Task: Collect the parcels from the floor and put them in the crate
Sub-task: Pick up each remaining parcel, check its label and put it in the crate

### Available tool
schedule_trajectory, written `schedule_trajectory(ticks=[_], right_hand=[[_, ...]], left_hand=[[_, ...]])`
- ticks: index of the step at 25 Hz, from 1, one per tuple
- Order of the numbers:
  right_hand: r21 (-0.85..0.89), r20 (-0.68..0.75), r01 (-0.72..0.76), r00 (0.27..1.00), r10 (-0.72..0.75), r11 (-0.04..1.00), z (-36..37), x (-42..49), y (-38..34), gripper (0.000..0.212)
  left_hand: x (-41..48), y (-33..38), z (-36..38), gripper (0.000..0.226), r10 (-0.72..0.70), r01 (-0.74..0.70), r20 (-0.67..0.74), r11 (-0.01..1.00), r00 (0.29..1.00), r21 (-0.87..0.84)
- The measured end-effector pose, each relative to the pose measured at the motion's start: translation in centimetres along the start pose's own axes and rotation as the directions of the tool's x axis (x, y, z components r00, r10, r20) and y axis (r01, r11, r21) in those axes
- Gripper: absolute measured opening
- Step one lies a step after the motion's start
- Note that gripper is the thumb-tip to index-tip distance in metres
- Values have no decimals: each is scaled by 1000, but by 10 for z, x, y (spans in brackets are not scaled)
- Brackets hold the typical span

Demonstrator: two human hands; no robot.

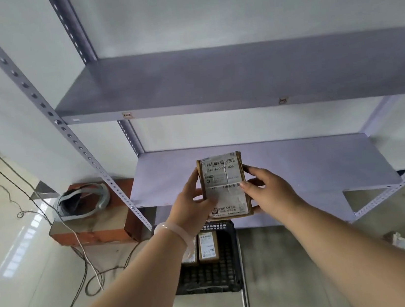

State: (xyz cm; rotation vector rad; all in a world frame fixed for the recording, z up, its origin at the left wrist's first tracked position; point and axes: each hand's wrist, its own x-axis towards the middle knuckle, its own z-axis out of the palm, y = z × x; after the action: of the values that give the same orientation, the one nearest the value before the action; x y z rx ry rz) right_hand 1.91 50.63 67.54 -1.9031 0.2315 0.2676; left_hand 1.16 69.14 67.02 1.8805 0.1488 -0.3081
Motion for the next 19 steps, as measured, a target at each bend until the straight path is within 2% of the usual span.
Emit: schedule_trajectory(ticks=[6,9,13,19], right_hand=[[-15,35,-149,988,149,989,38,31,107,42],[-11,32,-225,974,225,974,69,49,168,37],[-97,-15,-309,951,309,946,127,83,263,41],[-212,9,-379,921,389,901,242,131,396,30]], left_hand=[[25,-98,37,65,-103,102,69,995,992,17],[45,-168,54,61,-198,202,100,979,975,-28],[71,-273,72,66,-313,321,135,946,940,-42],[106,-452,80,66,-479,480,38,875,877,-54]])
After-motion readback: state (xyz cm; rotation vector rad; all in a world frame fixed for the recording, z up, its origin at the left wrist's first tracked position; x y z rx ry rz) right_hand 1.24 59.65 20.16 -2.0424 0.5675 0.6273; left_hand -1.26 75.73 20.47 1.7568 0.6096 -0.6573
